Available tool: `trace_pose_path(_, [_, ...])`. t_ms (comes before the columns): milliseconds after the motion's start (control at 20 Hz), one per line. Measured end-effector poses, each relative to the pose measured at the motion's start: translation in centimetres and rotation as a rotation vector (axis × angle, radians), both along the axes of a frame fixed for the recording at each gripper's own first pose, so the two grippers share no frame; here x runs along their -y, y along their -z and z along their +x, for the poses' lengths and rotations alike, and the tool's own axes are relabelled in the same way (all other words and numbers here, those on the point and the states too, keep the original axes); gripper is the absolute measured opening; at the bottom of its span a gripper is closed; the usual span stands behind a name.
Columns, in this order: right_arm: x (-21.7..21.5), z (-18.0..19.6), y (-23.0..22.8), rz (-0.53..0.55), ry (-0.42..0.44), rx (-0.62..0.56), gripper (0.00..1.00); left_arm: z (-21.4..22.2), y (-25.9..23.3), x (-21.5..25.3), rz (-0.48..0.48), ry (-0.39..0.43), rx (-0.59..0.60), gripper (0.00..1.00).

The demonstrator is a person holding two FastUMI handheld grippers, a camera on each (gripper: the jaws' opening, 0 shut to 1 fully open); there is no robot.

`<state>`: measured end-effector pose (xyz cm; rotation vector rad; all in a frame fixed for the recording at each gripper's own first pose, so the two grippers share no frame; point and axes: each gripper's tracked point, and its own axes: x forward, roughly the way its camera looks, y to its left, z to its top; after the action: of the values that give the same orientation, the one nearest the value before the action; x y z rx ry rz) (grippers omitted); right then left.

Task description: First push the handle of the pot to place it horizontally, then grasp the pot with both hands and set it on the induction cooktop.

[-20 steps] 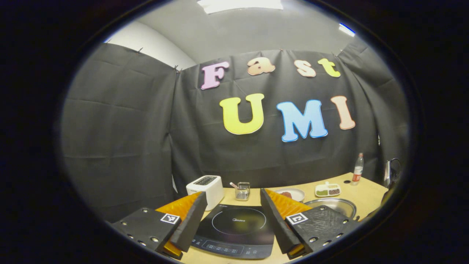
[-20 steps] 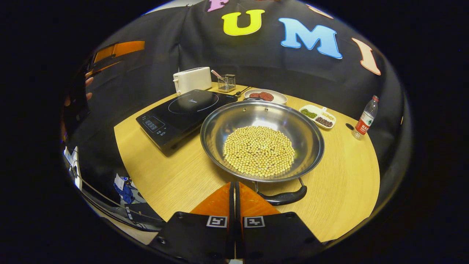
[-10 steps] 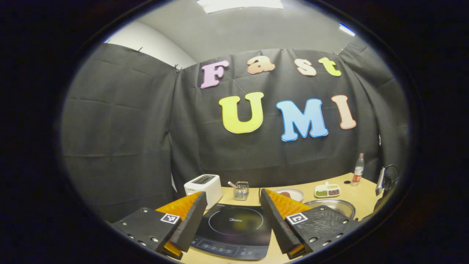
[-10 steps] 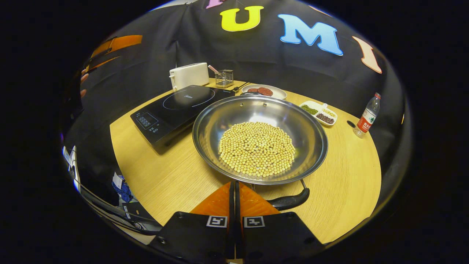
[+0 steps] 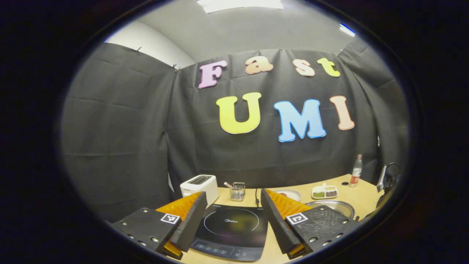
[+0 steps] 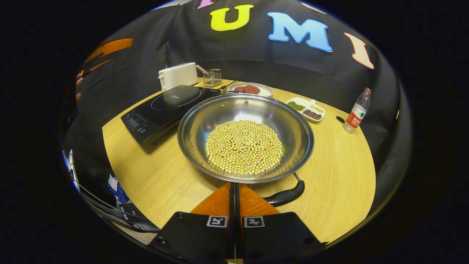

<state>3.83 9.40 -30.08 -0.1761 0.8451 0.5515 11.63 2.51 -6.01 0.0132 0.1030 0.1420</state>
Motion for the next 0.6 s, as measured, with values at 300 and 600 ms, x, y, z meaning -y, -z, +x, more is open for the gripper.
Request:
trace_pose_path(300, [1.2, 0.7, 0.2, -0.013, 0.014, 0.0, 0.03, 0.7, 0.2, 0.8, 0.002, 0.011, -0.003, 0.87])
trace_pose_path(600, [3.2, 1.7, 0.5, -0.03, 0.04, 0.0, 0.02, 1.5, 0.2, 1.9, 0.004, 0.021, -0.004, 0.89])
